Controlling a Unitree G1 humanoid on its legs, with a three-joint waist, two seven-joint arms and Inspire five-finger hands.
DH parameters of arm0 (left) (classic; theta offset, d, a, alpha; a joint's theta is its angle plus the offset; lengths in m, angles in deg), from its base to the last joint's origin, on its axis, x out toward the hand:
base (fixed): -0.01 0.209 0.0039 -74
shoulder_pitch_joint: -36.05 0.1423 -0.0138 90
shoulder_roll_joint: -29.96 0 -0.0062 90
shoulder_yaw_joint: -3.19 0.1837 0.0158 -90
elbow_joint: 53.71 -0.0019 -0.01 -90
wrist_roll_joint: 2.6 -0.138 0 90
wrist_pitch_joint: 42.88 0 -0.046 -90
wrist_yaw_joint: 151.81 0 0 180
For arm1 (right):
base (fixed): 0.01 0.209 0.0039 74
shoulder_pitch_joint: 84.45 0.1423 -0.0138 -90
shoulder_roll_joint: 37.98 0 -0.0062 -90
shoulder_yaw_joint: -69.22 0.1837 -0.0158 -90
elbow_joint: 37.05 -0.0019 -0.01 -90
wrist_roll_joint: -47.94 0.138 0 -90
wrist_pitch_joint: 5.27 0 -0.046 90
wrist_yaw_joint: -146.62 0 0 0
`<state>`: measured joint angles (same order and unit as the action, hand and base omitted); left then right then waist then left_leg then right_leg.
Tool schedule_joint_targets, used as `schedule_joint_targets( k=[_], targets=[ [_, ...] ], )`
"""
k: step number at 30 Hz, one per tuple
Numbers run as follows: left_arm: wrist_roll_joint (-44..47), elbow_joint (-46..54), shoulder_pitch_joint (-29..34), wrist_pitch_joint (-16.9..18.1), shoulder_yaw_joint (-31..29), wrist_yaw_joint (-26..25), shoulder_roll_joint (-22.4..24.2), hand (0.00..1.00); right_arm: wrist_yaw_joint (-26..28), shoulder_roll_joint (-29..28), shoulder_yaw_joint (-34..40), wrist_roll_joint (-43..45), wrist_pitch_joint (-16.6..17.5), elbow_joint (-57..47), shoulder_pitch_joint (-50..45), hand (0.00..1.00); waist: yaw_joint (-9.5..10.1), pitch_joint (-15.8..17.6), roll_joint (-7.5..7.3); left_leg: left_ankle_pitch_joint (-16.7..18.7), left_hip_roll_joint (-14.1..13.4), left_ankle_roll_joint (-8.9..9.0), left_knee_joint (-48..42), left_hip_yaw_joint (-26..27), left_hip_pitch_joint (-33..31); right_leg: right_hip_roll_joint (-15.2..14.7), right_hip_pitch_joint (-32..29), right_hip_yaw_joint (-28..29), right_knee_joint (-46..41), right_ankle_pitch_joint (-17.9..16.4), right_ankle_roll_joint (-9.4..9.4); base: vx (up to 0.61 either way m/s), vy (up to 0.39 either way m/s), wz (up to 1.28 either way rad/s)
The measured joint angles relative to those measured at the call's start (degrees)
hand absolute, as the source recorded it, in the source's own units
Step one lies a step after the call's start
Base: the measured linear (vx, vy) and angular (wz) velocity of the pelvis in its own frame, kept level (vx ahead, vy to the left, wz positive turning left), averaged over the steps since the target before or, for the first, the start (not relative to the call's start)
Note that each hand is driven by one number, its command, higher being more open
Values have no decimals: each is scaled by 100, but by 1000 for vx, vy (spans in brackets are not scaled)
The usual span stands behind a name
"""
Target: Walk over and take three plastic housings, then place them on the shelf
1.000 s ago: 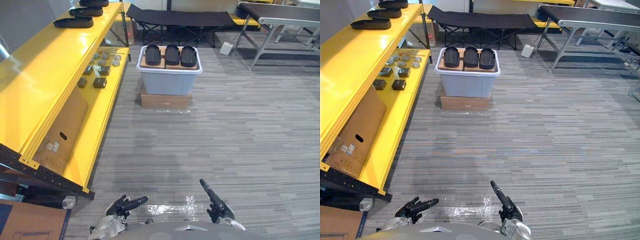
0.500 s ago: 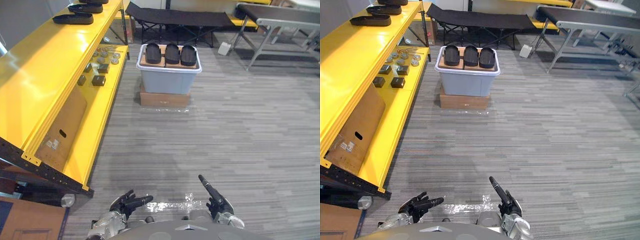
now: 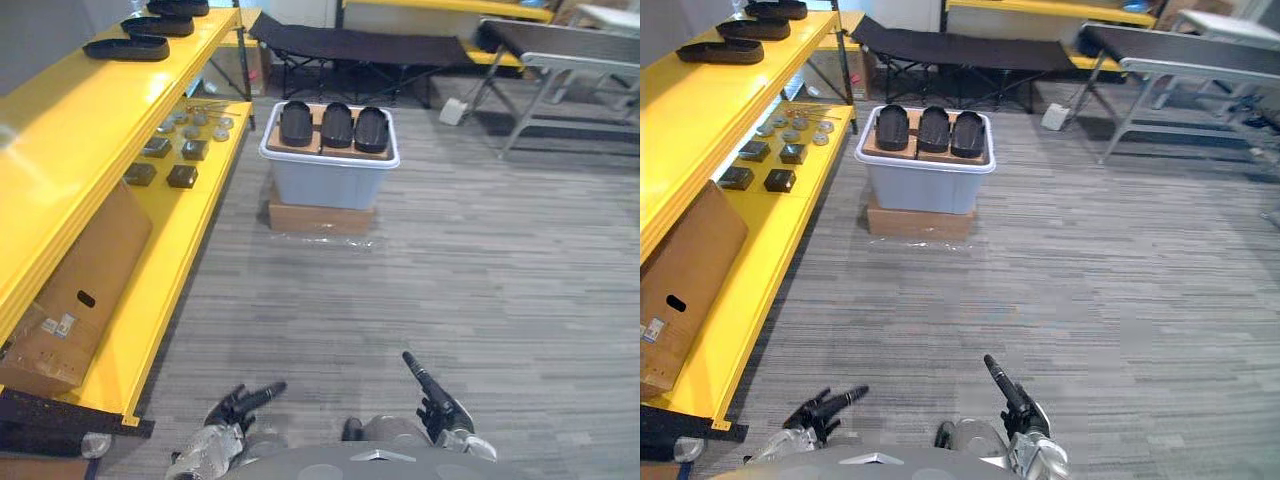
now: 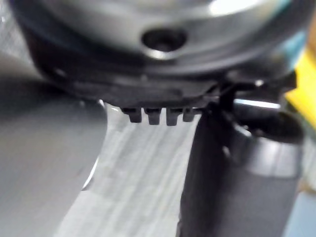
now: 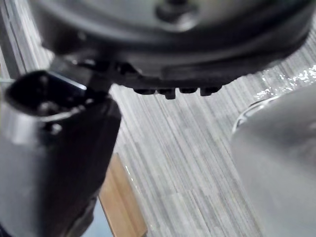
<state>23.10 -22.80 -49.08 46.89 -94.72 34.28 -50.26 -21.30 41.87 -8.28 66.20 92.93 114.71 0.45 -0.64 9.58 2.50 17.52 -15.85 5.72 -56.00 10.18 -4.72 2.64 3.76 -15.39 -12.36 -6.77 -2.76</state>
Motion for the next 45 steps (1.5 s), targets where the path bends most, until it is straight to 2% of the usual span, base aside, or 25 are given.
schedule_joint_targets(
  k=[5, 7, 8, 9, 10, 12, 14, 15, 16, 17, 18, 20, 22, 23, 25, 27, 29, 30, 31, 34, 35, 40, 41, 43, 45],
  targets=[
    [458, -173, 8, -36, -411, -151, 216, 100, -61, 9, -58, -233, 73, 318, 320, 100, 248, 150, -108, -107, 865, -92, 2304, 230, -673, -226, 913, 438, 663, -78, 13, 470, -70, -53],
    [474, -173, 0, -2, -681, -144, 235, 100, -142, -147, -85, -230, 131, 296, 384, 100, 279, 272, -197, -962, 1140, -138, 3861, 86, -938, -344, 1213, 497, 774, -245, 185, 419, 86, -42],
    [461, -176, 12, -1, -706, -148, 239, 100, -145, -157, -108, -230, 134, 277, 349, 100, 316, 268, -186, -1156, 1138, -118, 4201, 7, -950, -340, 1281, 529, 783, -328, 225, 469, 189, -52],
    [355, -236, 45, 4, -727, -155, 250, 100, -152, -147, -228, -230, 138, 277, 310, 100, 380, 281, -161, -1691, 1089, -161, 4437, -32, -972, -335, 1447, 663, 751, -609, 316, 484, 241, -38],
    [308, -334, 53, -11, -752, -162, 185, 100, -169, -172, -310, -221, 132, 282, 304, 100, 365, 292, -188, -2199, 1164, -460, 4317, -50, -881, -413, 1645, 700, 675, -789, 358, 485, 251, -29],
    [293, -352, -9, -1, -739, -175, 67, 100, -170, -194, -352, -218, 130, 268, 345, 100, 346, 292, -436, -2043, 1415, -658, 4176, 22, -881, -677, 1520, 777, 280, -892, 356, 413, 207, 10],
    [291, -355, -31, 2, -732, -188, 62, 100, -173, -135, -348, -223, 110, 278, 323, 100, 347, 275, -478, -1840, 1642, -889, 4092, 34, -857, -900, 1127, 879, -684, -880, 364, 404, 230, 19],
    [286, -376, -33, 7, -705, -186, 41, 100, -173, -124, -341, -226, 87, 290, 325, 100, 336, 278, -513, -1746, 1725, -975, 4163, 45, -735, -1030, 792, 929, -1505, -813, 507, 410, 223, 19],
    [182, -396, -1, 30, -550, -188, -43, 100, -174, -149, -344, -231, 72, 355, 326, 100, 334, 320, -591, -1689, 1944, -1033, 4496, 45, -285, -1381, 136, 960, -3128, -318, 1319, 412, 196, 17],
    [52, -393, 0, 50, -491, -191, -68, 100, -192, -170, -336, -236, 97, 376, 325, 100, 330, 346, -602, -1646, 2007, -1043, 4597, 38, -88, -1484, -68, 962, -3671, -295, 1400, 400, 187, 10],
    [-109, -394, 35, 112, -307, -212, -111, 100, -200, -129, -290, -231, 127, 364, 339, 100, 331, 361, -586, -1528, 2060, -1054, 4695, 31, 258, -1639, -406, 880, -4336, -463, 1118, 389, 158, -1],
    [-193, -393, 39, 149, -55, -232, -156, 100, -216, -94, -195, -223, 195, 362, 357, 100, 298, 410, -460, -1298, 2030, -1051, 4746, -60, 736, -1696, -773, 430, -4109, -782, 702, 370, 119, 7],
    [-190, -388, -40, 145, 33, -231, -179, 100, -244, -122, -172, -213, 228, 341, 349, 100, 221, 403, -423, -1128, 1922, -1061, 4714, -187, 889, -1569, -1000, 164, -3126, -889, 692, 278, 0, 31],
    [-177, -393, -117, 139, 114, -221, -178, 100, -245, -142, -89, -206, 218, 253, 319, 100, 160, 380, -331, -954, 1777, -1015, 4649, -300, 938, -1337, -1209, 186, -1842, -766, 826, 362, -30, 40],
    [-149, -383, -229, 132, 131, -172, -102, 100, -267, -154, -36, -206, 220, 76, 223, 100, 109, 342, -259, -695, 1621, -870, 4445, -467, 964, -1087, -1348, 493, -624, -384, 920, 404, -74, 51],
    [-161, -334, -252, 108, 70, -166, 40, 100, -288, -185, -18, -227, 208, 28, 156, 100, 73, 270, -301, -378, 1586, -733, 4186, -664, 1055, -1053, -1366, 717, -282, 16, 885, 455, -171, 54],
    [-153, -285, -253, 81, 11, -215, 94, 100, -344, -269, -1, -251, 152, 37, 132, 100, 89, 141, -383, -49, 1560, -615, 4004, -784, 1225, -1040, -1194, 625, -243, 230, 677, 481, -248, 31],
    [-128, -216, -230, 30, -25, -302, 113, 100, -415, -345, 56, -249, 68, 30, 141, 100, 100, 84, -384, 176, 1482, -491, 3846, -804, 1343, -977, -1049, 591, -273, 597, 534, 545, -298, 30],
    [-75, -204, -191, -5, -208, -359, 276, 100, -446, -300, 70, -214, 26, 5, 155, 100, 68, -27, -226, 313, 1208, -326, 3384, -762, 1256, -801, -974, 392, -414, 456, 423, 620, -356, 34],
    [-95, -59, -246, 68, -509, -371, 525, 100, -539, -131, 111, -97, 17, -8, 119, 100, 147, -29, 94, 184, 593, -64, 935, -633, 177, -415, -510, 230, -236, 156, 251, 484, -263, 22],
    [-115, -64, -249, 138, -521, -377, 552, 100, -539, -113, 114, -95, 24, 7, 104, 100, 182, -34, 130, 195, 534, -43, 753, -578, 96, -389, -356, 231, -146, 136, 220, 433, -149, -12],
    [-147, -233, -404, 334, 178, -330, 287, 100, -540, -159, -43, -107, 516, -389, -78, 100, 42, 4, 80, 10, 390, 18, 2654, 145, -104, -710, 460, 278, 534, 118, 289, 329, -41, -12],
    [-149, -284, -436, 393, 290, -328, 249, 100, -598, -151, -156, -108, 590, -536, -109, 100, 13, 5, 78, -236, 388, 30, 3073, 139, -176, -781, 466, 279, 563, 68, 406, 200, 114, -12],
    [-165, -348, -485, 454, 564, -410, 231, 100, -789, -29, -423, -239, 754, -828, -228, 100, -59, 6, 204, -1475, 316, 148, 3734, -13, -285, -741, 448, 313, 542, -113, 661, 189, 205, -10],
    [-177, -324, -556, 508, 798, -489, 36, 100, -983, -202, -549, -450, 852, -884, -236, 100, -124, 34, -144, -1501, 624, 35, 4011, 68, -150, -1039, 381, 358, 464, -195, 811, 155, 167, 2]
  ],
)
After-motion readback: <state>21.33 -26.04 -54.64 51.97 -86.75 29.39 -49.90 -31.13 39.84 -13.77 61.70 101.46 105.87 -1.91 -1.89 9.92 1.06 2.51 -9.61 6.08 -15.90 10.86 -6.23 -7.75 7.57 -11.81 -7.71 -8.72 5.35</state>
